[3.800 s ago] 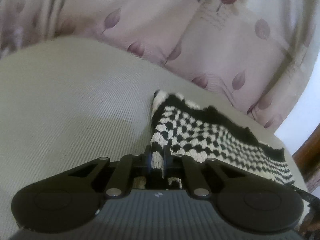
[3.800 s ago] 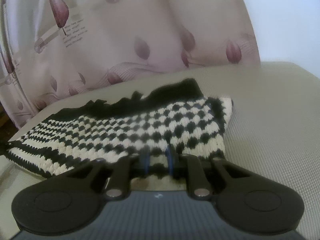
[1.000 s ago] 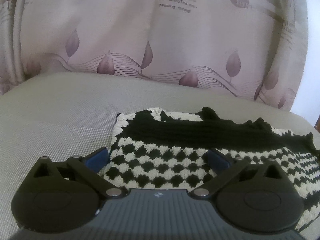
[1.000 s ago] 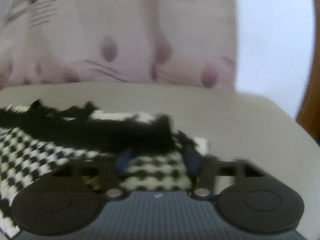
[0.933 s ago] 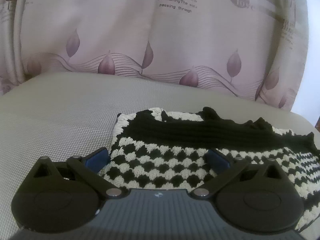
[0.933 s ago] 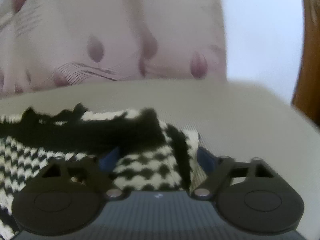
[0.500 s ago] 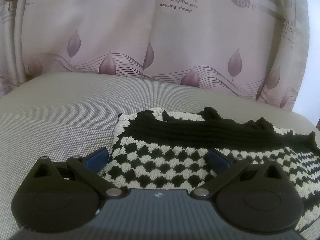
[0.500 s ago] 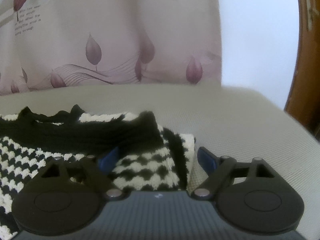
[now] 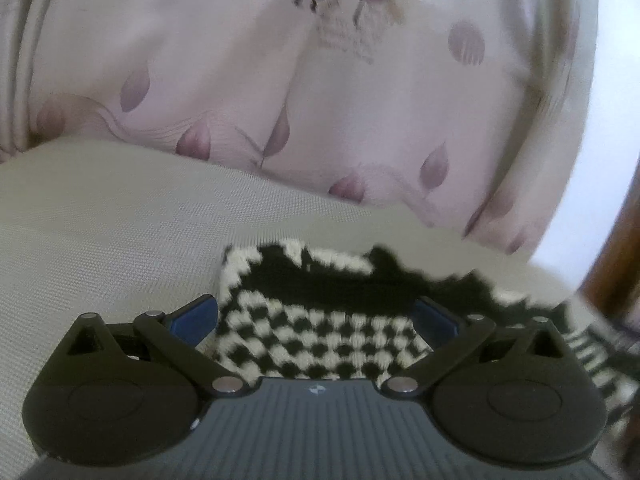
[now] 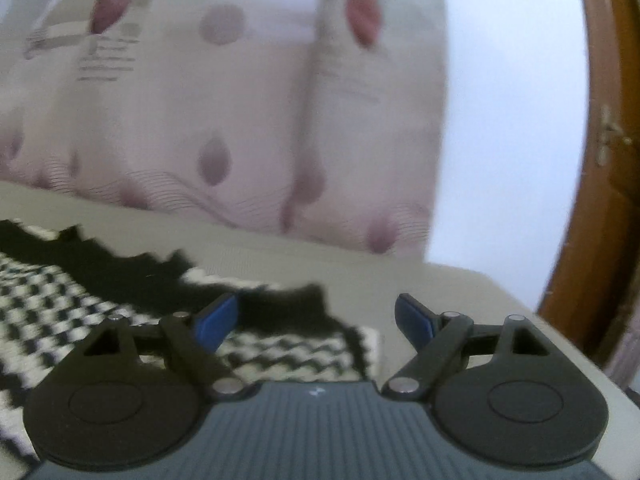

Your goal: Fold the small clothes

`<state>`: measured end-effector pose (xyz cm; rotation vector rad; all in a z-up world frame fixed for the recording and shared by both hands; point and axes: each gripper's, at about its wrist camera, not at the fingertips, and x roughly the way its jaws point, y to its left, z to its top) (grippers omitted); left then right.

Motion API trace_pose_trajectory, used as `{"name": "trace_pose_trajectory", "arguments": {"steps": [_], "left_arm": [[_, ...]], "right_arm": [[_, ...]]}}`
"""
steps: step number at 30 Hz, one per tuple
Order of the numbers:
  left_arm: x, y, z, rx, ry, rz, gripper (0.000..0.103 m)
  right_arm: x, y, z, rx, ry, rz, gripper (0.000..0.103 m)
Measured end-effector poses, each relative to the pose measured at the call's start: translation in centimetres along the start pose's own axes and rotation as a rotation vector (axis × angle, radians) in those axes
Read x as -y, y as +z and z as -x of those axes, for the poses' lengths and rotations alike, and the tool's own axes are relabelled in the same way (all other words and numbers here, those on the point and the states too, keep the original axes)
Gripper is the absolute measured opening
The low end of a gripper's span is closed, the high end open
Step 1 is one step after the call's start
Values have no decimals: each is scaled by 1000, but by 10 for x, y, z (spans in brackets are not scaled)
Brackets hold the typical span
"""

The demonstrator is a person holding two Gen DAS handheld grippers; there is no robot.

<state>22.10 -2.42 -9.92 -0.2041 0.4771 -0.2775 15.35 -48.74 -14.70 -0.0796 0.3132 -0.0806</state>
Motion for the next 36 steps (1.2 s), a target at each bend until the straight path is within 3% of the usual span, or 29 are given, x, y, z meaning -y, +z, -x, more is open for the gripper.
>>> {"name": "trace_pose_trajectory", "arguments": {"steps": [4, 7, 10, 12, 15, 16, 17, 21, 24, 27, 32, 36], "left_arm": [[-37, 30, 3, -100, -77, 28, 90], [-63, 40, -20, -250, -192, 100, 81], [-65, 35, -41, -325, -235, 79, 78], [-60, 29, -59, -390, -260, 52, 70], [-61, 26, -72, -381, -312, 56, 69], [-63, 25, -74, -374, -321, 71, 51], [-65, 23, -79, -382, -312, 75, 22], [-65, 15, -74, -342, -292, 87, 22], [-41, 18, -62, -304, -225, 79, 20], [4, 35, -42, -261, -217, 74, 20], [89, 59, -29, -272, -290, 129, 20], [157, 46, -37, -318, -370, 181, 19]], "right_arm": [[-9, -3, 19, 47, 42, 24, 86], [-13, -3, 27, 65, 51, 24, 86], [-16, -3, 29, 74, 49, 33, 86], [-17, -3, 29, 78, 54, 37, 87], [-20, -4, 32, 81, 59, 43, 87], [-20, -4, 33, 82, 62, 46, 87], [-22, -4, 33, 84, 63, 51, 87], [-25, -5, 37, 103, 42, 65, 87], [-16, -6, 40, 126, 33, 10, 87], [-2, -7, 40, 125, 43, -67, 87], [11, -8, 41, 131, 52, -146, 87], [30, -11, 41, 101, 132, -285, 87]]}}
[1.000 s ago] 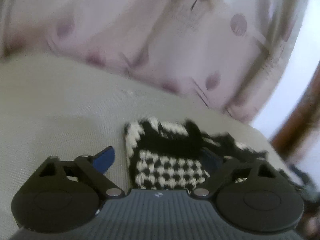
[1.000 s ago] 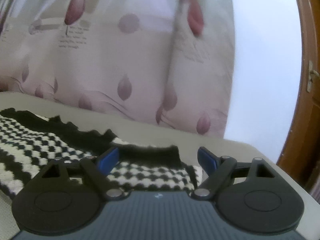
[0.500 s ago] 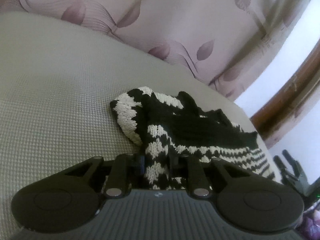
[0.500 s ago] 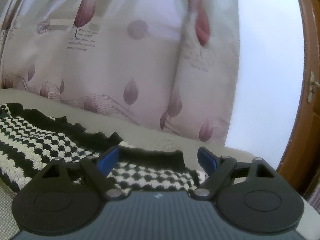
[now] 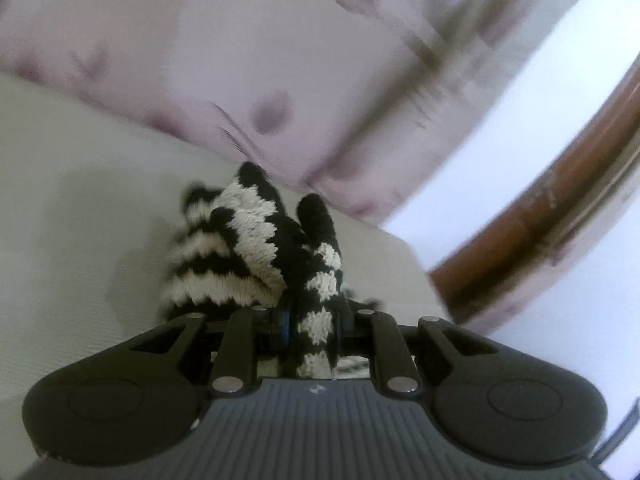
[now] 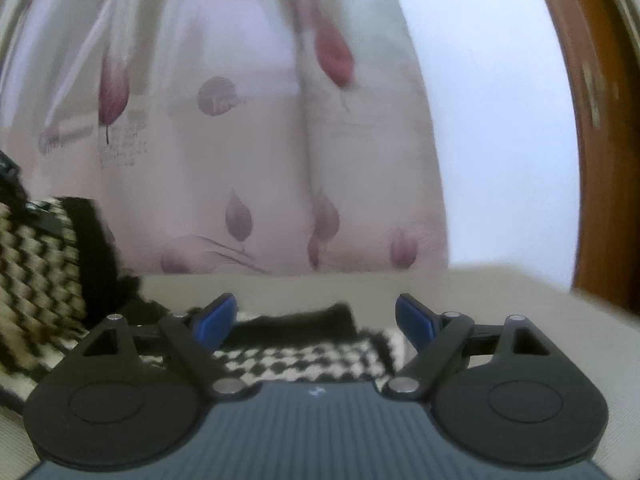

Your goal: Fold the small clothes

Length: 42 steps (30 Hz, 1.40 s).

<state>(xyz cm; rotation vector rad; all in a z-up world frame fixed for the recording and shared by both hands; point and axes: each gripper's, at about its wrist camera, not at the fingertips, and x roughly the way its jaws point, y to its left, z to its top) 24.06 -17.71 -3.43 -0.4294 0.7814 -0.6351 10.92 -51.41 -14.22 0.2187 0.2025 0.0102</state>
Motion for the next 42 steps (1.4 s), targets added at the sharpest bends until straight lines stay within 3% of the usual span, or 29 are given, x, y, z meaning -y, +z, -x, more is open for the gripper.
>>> {"name": "trace_pose_trajectory", "arguments": {"steps": [4, 6, 10, 11, 12, 13, 15, 19, 22, 24, 29, 32, 36, 39, 42], "left_arm": [[19, -31, -48, -56, -76, 56, 20], [20, -47, -66, -62, -101, 25, 20], [3, -62, -77, -38, -251, 96, 42], [-1, -63, -76, -33, -292, 126, 55], [-2, -63, -72, -28, -314, 138, 62], [0, -63, -67, -15, -321, 133, 69], [8, -62, -55, 9, -356, 123, 73], [15, -60, -17, 83, -468, 112, 88], [8, -60, 12, 215, -422, 77, 94], [-3, -65, 21, 263, -378, 80, 96], [-32, -91, 26, 203, -263, 61, 95], [-45, -109, 32, 210, -234, -7, 95], [-65, -126, 20, 176, -184, -19, 96], [-75, -139, 17, 221, -128, -63, 96], [-84, -141, 15, 236, -123, -22, 96]], "right_arm": [[38, -1, 5, -76, 135, -336, 87], [53, 0, 8, -93, 217, -459, 87], [75, 0, 0, -157, 437, -689, 87], [80, -1, -7, -187, 484, -757, 87], [84, -4, -12, -200, 515, -815, 87], [87, -7, -16, -208, 535, -858, 89], [88, -10, -27, -249, 583, -918, 89], [76, -16, -38, -325, 570, -923, 89], [66, -20, -42, -340, 605, -963, 89], [59, -20, -45, -355, 624, -989, 89], [44, -8, -54, -413, 553, -921, 88], [50, 5, -42, -345, 507, -848, 89], [53, 3, -59, -428, 461, -825, 89], [39, 0, -73, -489, 446, -776, 89], [14, 4, -79, -503, 429, -674, 88]]}}
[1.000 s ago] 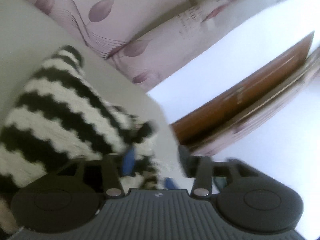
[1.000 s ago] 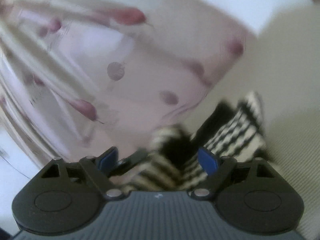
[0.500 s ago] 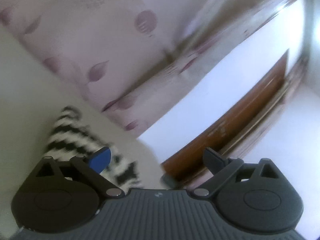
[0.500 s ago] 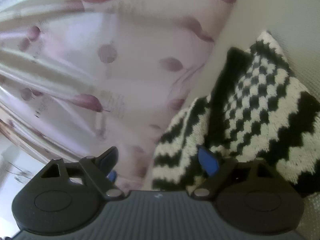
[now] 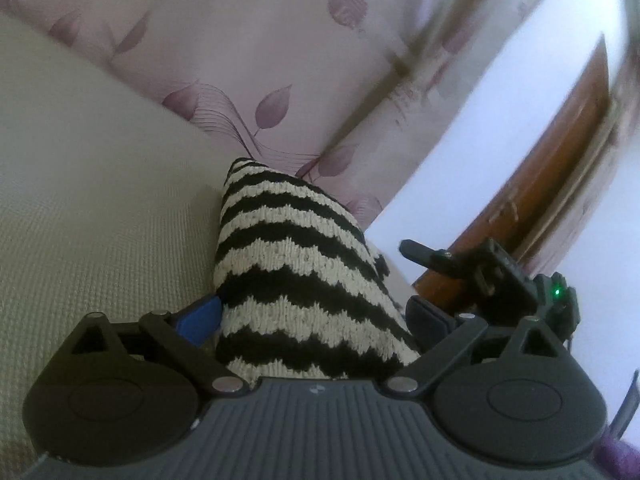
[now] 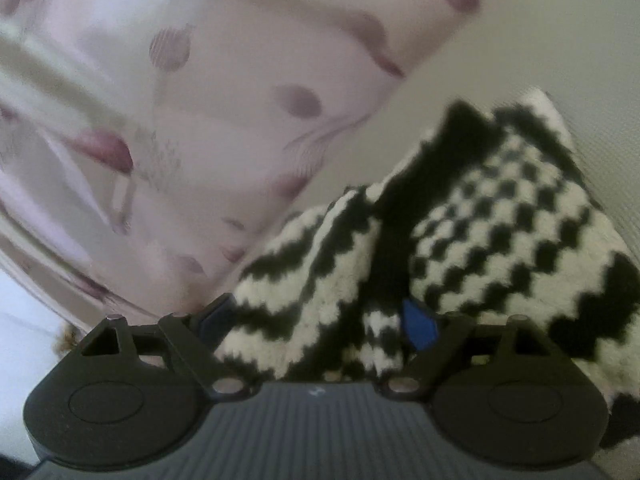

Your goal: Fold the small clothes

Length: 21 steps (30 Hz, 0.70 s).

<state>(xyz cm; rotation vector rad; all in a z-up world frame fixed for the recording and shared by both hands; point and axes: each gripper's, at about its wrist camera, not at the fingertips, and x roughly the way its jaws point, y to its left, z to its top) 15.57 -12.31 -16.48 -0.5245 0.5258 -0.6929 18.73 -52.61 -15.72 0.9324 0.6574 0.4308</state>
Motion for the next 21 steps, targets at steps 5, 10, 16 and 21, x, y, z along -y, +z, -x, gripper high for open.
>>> {"name": "trace_pose_trajectory", "arguments": {"steps": [5, 10, 16, 21], "left_arm": [[0, 2, 3, 55, 41, 5, 102], [-1, 1, 5, 55, 56, 11, 102], [-4, 0, 11, 59, 78, 34, 102], [-3, 2, 10, 49, 88, 39, 103]], "right_arm": [[-27, -5, -20, -7, -64, 171, 61], [-38, -7, -35, -27, -116, 314, 17], [-37, 30, -3, 54, -66, 292, 15], [-28, 60, 28, 117, -102, 308, 15]]}}
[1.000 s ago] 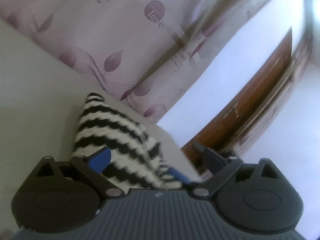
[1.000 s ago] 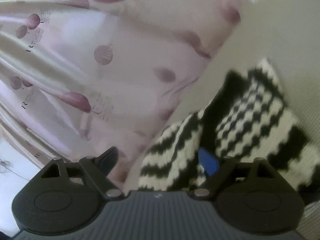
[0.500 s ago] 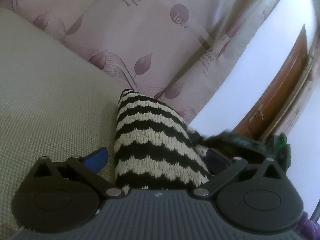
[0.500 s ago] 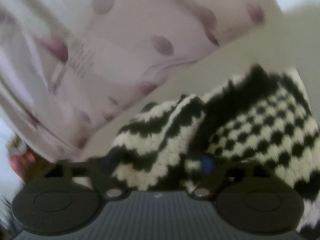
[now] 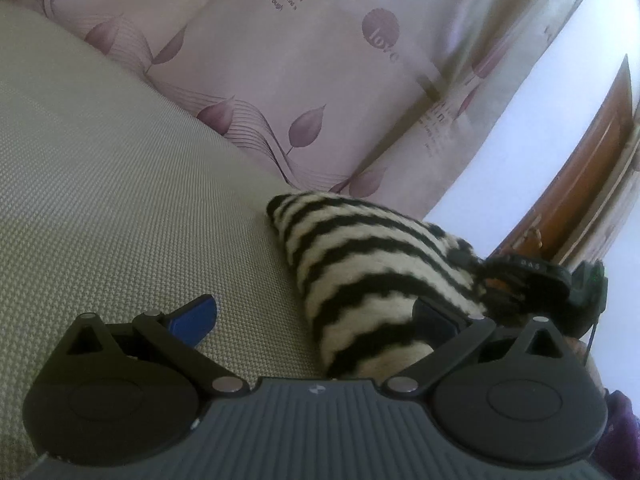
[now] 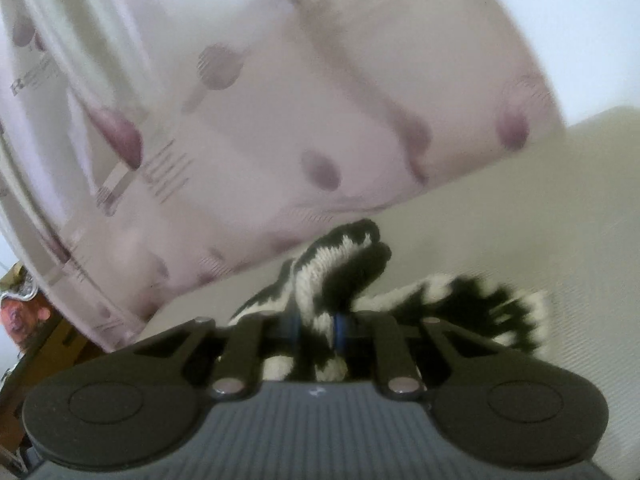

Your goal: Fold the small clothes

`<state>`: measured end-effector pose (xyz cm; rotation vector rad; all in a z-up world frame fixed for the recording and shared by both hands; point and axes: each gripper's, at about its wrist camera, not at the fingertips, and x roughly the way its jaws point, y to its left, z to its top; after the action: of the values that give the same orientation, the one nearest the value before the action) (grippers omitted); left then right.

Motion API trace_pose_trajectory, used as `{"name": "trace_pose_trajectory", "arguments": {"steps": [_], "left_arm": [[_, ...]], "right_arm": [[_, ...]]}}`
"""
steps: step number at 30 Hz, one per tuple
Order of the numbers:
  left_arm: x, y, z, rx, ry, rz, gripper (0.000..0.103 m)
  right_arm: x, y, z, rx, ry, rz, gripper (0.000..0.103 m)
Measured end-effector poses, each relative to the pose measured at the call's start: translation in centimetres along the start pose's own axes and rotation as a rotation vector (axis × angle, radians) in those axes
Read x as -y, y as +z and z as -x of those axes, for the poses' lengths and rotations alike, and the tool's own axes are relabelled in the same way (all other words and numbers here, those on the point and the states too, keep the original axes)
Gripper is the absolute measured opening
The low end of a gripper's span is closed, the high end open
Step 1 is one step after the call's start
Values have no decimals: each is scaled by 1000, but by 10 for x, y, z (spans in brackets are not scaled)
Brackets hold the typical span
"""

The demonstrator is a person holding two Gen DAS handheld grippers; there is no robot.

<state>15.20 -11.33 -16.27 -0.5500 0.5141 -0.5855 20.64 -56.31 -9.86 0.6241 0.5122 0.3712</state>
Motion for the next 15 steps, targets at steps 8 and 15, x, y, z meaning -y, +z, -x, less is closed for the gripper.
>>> {"name": "trace_pose_trajectory", "arguments": {"steps": [8, 15], "left_arm": [[1, 3, -3, -10, 10, -5, 103], [0, 5, -4, -18, 18, -13, 103]], "right_arm": [[73, -5, 13, -16, -84, -144, 15], [95, -23, -6, -25, -43, -235, 15]]}}
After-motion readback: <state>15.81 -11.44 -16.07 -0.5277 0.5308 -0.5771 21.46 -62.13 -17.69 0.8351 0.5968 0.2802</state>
